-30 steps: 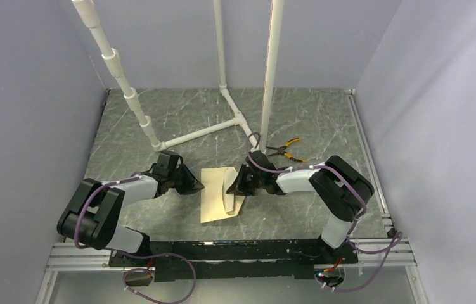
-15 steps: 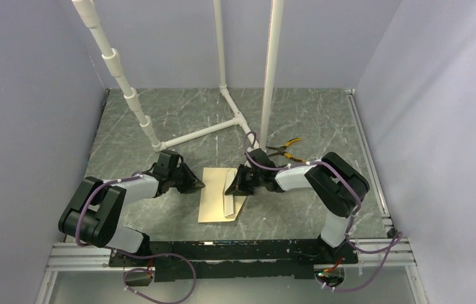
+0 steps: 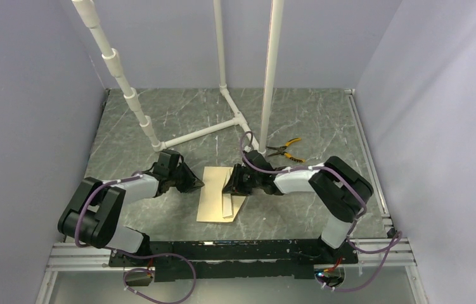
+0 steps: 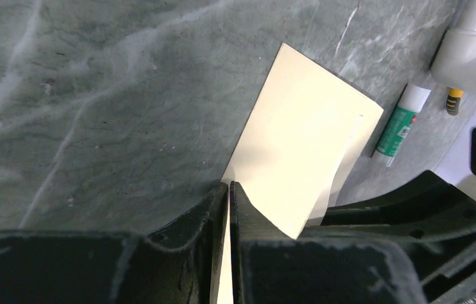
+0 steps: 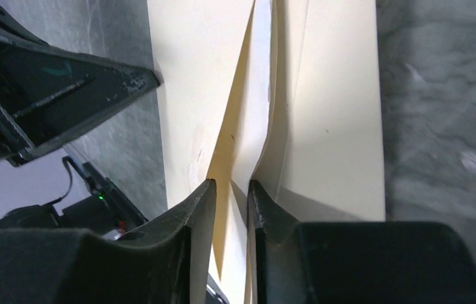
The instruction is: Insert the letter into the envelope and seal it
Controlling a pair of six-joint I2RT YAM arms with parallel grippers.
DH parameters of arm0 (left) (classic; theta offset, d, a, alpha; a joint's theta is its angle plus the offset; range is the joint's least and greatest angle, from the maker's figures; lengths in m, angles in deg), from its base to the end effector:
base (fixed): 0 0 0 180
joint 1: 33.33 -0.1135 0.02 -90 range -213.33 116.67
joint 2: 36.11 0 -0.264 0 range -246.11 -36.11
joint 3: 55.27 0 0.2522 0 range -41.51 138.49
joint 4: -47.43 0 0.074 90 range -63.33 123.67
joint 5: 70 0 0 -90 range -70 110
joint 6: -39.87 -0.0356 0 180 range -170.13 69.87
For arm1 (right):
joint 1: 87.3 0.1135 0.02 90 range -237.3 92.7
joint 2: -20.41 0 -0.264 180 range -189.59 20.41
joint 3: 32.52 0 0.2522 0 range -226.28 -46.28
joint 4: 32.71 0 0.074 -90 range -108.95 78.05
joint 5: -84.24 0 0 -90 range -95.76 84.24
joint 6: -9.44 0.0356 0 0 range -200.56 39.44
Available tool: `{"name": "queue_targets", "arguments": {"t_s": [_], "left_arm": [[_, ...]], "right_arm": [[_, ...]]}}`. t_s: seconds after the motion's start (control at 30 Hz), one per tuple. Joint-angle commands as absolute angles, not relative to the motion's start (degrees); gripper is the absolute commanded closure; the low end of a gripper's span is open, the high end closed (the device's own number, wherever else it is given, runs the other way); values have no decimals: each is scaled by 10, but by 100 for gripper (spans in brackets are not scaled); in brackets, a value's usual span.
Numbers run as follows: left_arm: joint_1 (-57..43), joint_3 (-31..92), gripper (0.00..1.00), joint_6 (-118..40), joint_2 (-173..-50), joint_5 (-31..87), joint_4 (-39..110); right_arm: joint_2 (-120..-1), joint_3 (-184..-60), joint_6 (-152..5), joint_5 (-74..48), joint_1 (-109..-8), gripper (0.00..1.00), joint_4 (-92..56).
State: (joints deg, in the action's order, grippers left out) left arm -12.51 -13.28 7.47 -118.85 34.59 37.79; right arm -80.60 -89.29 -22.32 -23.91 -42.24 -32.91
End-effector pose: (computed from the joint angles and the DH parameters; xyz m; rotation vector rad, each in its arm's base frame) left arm 0.2275 -0.0961 0.1272 -0.7147 2.5340 -0.8596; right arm 0.2243 0.2404 0.1217 0.1257 2.6516 1.1433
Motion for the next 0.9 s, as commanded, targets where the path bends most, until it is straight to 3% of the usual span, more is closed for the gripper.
{"name": "queue_targets", "arguments": {"t_s": [0.0, 0.17, 0.37, 0.53, 0.63, 0.73, 0.87], "left_arm": [[-130, -136, 84, 41, -1190, 244, 267], [-130, -117, 82, 35, -1172, 257, 246], [-130, -82, 61, 29, -1130, 284, 198], [-130, -61, 36, 15, -1093, 288, 136], [-130, -54, 32, 12, -1075, 281, 80], [-130, -53, 31, 13, -1073, 292, 39], [-129, -74, 37, 20, -1082, 347, 40]], "right_arm": [[-747, -879, -276, -159, -423, 66, -250], [-722, -874, -304, -156, -421, 58, -227], [-735, -886, -313, -185, -415, 82, -235], [-741, -895, -316, -191, -407, 90, -239], [-739, -902, -321, -187, -401, 91, -232], [-734, -902, -323, -182, -392, 81, -233], [-733, -901, -321, -178, -382, 75, -235]]}}
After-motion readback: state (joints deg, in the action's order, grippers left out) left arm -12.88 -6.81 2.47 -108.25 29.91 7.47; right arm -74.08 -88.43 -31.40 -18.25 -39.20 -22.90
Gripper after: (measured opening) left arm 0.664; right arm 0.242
